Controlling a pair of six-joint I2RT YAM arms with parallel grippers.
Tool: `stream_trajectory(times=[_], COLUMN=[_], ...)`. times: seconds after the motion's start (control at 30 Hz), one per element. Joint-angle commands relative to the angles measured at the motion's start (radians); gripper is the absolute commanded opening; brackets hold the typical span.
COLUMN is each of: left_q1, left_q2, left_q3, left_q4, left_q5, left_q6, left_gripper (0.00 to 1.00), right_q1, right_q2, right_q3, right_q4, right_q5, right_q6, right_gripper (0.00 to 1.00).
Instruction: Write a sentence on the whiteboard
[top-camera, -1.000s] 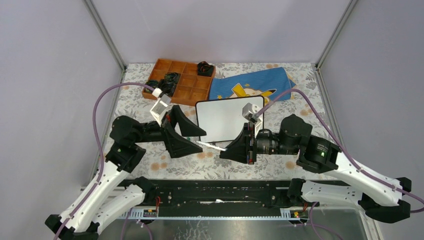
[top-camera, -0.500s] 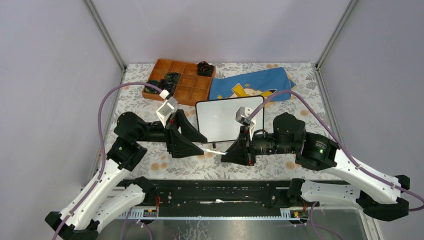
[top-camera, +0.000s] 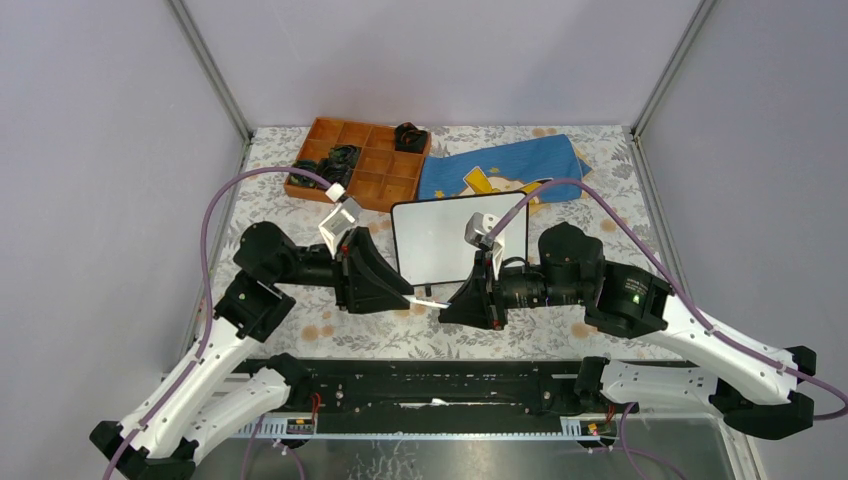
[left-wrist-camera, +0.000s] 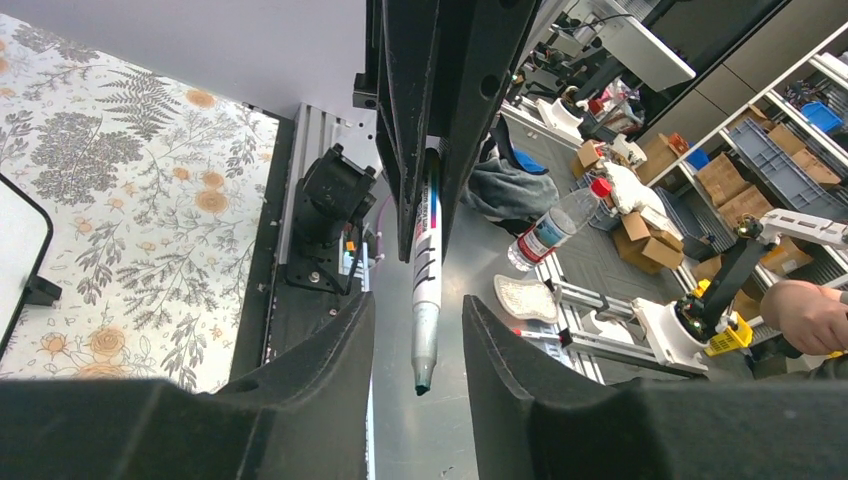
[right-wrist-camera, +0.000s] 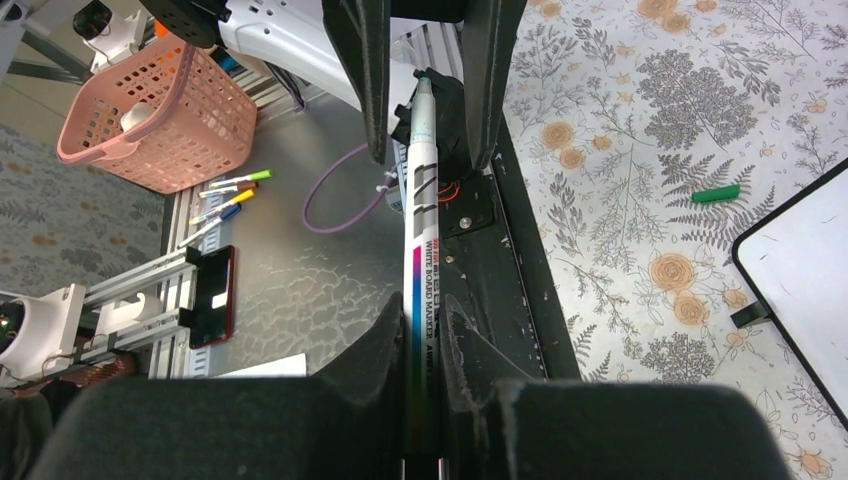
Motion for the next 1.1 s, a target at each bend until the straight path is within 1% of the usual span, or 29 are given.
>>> stream_trajectory(times=[0.0,0.07,0.23,0.3,0.37,0.4,0.43,0.47,0.5,0.57,0.6,0.63,0.7,0.8,0.87,0.97,1.07], left_q1=[-0.006,-0.008,-0.011,-0.011,-0.011,-0.011,-0.011,-0.011,-0.01,-0.011,-0.011,-0.011,-0.011,-0.01,-0.011,-0.011,-0.012], left_q2=[-0.001,-0.001,-0.002,-0.004,-0.007,-0.013,-0.018,-0.024,-0.031,-0.043,-0.049,-0.052,-0.053,-0.047,-0.043,-0.047,-0.039], left_q3=[0.012,0.011,0.011,0.01,0.006,0.004,-0.001,-0.008,-0.015,-0.033,-0.041,-0.05,-0.064,-0.082,-0.089,-0.121,-0.145], left_q4=[-0.015,-0.015,-0.014,-0.014,-0.015,-0.013,-0.005,0.017,0.044,0.119,0.157,0.202,0.293,0.4,0.441,0.503,0.549], left_q5=[0.009,0.012,0.011,0.004,-0.016,-0.036,-0.053,-0.069,-0.09,-0.141,-0.172,-0.199,-0.239,-0.282,-0.305,-0.34,-0.34], left_q6=[0.018,0.018,0.018,0.017,0.017,0.016,0.01,-0.003,-0.02,-0.072,-0.1,-0.126,-0.184,-0.248,-0.269,-0.307,-0.342], left_gripper=[0.42,0.35,0.13,0.01,0.0,0.0,0.0,0.0,0.0,0.0,0.0,0.0,0.0,0.0,0.0,0.0,0.0], right_q1=[-0.001,-0.001,-0.001,-0.001,-0.001,-0.001,-0.001,-0.001,-0.001,-0.001,-0.001,-0.001,-0.001,-0.001,-0.001,-0.001,-0.001], right_q2=[0.001,0.003,0.006,0.005,0.003,0.001,-0.005,-0.012,-0.023,-0.047,-0.061,-0.073,-0.096,-0.117,-0.12,-0.12,-0.116], right_q3=[0.049,0.052,0.052,0.048,0.041,0.037,0.028,0.017,0.006,-0.022,-0.04,-0.057,-0.099,-0.148,-0.16,-0.169,-0.181], right_q4=[0.027,0.026,0.029,0.036,0.049,0.062,0.082,0.104,0.132,0.199,0.242,0.283,0.379,0.499,0.536,0.565,0.596], right_q5=[-0.016,-0.019,-0.022,-0.024,-0.026,-0.027,-0.028,-0.027,-0.015,0.026,0.046,0.069,0.114,0.159,0.179,0.206,0.237], right_q6=[-0.017,-0.017,-0.016,-0.011,0.0,0.01,0.022,0.034,0.051,0.084,0.104,0.123,0.17,0.228,0.246,0.256,0.266], right_gripper=[0.0,0.0,0.0,0.0,0.0,0.04,0.15,0.37,0.52,0.7,0.82,0.87,0.89,0.89,0.86,0.78,0.74])
